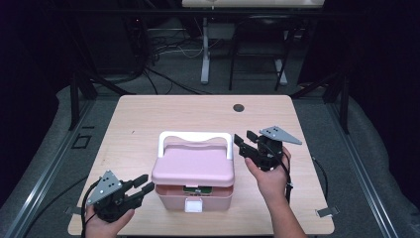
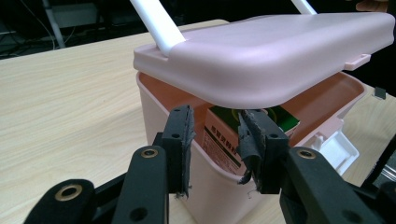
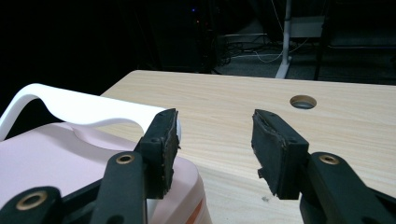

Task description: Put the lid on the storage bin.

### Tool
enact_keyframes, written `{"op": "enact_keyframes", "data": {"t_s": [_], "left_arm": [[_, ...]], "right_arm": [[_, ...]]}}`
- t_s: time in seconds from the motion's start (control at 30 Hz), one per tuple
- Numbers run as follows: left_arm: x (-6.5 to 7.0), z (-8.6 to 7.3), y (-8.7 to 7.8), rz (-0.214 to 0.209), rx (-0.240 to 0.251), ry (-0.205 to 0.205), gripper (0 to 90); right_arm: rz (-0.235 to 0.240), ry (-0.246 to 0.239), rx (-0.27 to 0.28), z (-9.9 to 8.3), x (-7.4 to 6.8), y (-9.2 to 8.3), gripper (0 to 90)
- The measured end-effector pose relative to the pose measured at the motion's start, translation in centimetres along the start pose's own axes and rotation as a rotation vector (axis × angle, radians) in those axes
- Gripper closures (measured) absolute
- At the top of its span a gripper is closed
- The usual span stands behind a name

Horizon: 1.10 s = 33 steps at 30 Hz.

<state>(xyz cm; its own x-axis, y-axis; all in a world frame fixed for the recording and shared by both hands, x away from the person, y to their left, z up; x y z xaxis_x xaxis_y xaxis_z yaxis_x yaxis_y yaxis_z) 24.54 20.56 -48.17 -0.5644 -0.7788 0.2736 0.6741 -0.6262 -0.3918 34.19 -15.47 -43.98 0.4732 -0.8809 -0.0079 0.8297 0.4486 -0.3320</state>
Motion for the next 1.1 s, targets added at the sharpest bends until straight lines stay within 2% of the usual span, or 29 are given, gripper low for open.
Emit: {"op": "enact_keyframes", "data": {"t_s": [0.33, 1.1], "left_arm": [[-0.2, -0.8, -0.1, 0.015, -0.024, 0.003, 64.2], [-0.4, -1.9, -0.1, 0.015, -0.071, -0.003, 64.4]], "right_arm": [[0.002, -0.003, -0.001, 0.0, 0.0, 0.0, 50.5], [0.005, -0.004, -0.002, -0.1, -0.1, 0.1, 50.5]]}}
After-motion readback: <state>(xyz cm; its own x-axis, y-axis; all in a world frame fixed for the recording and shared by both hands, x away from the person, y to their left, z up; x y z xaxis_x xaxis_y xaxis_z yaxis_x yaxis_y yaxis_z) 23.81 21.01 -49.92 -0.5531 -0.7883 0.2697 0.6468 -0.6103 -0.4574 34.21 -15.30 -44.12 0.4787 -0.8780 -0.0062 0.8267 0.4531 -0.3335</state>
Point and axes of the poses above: each handheld gripper's, and its own axes: y roughly forward along the jaws, z roughly out of its top, x roughly to its right, the point moved 3 cm from there along y, roughly forward along the jaws, and after that the axes turned 12 degrees about -y, right-handed, at the moved point
